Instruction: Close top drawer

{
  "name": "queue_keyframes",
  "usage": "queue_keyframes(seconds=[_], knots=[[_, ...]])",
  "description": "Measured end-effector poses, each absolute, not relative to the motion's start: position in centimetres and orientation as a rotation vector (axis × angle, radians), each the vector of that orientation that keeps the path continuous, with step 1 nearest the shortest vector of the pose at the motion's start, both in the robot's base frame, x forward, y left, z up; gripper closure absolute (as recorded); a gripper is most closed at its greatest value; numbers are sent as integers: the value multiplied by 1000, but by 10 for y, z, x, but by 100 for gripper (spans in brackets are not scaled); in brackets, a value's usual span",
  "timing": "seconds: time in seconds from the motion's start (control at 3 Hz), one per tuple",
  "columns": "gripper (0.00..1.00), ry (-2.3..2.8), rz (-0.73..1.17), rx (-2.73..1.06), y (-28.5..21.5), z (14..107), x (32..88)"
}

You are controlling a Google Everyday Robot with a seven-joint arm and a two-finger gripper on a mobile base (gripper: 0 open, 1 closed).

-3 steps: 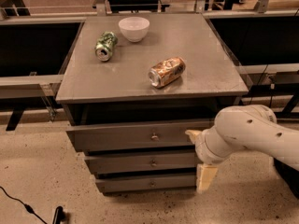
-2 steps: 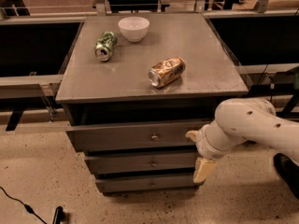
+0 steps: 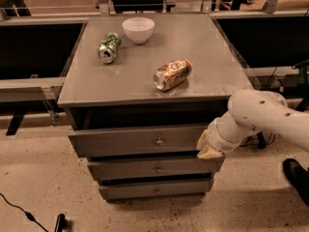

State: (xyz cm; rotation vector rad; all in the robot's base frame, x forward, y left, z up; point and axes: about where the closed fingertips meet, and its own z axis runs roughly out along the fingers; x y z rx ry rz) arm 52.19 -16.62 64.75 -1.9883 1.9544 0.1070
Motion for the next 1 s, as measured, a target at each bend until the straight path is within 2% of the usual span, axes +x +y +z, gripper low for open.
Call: queue_keyframes(seconds=[0.33,1.0], knots=[[70,1960,73,-1953,-170,642,536],[24,1943,-3,-1926,-169,636,547]])
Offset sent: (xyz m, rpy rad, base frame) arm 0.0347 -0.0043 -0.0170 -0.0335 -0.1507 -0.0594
